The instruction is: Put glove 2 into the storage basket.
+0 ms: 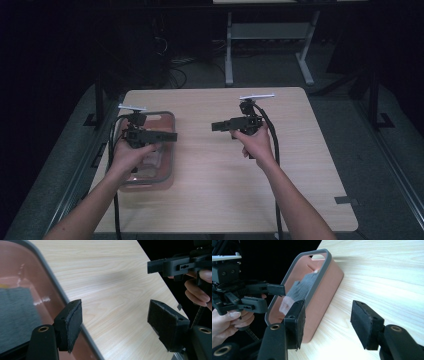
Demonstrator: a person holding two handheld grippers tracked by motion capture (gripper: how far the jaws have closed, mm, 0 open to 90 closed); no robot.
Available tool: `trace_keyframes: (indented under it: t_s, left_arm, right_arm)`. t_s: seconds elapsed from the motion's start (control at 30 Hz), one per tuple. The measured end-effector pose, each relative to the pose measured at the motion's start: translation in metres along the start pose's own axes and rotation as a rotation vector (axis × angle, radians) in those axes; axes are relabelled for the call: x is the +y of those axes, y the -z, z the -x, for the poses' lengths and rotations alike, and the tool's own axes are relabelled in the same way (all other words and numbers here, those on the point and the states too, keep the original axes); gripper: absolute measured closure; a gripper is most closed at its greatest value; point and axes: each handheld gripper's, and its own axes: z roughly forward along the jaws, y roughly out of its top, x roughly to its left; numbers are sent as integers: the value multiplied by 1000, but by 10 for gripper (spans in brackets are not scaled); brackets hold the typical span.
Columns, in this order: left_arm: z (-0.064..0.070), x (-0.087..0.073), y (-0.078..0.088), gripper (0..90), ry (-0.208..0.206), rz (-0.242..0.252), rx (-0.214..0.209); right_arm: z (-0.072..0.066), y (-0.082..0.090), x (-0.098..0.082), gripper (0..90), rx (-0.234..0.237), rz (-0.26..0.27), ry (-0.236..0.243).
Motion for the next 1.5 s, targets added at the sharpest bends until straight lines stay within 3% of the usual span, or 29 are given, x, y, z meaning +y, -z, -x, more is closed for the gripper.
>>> trace_keyframes:
  t_s: [0.37,0.83,1.17,1.5]
  left_arm:
    - [20,3,-19,269,-32,-13,-27]
    - [35,1,-39,261,-55,-36,-58]
    - [41,-1,-51,258,-58,-39,-84]
    - [46,-9,-68,257,-72,-75,-100]
  right_arm:
    - [15,25,-11,434,-12,28,-28]
    - [26,41,-21,419,-28,30,-49]
    - [37,50,-29,406,-34,41,-79]
    - [50,58,-37,398,-41,40,-101]
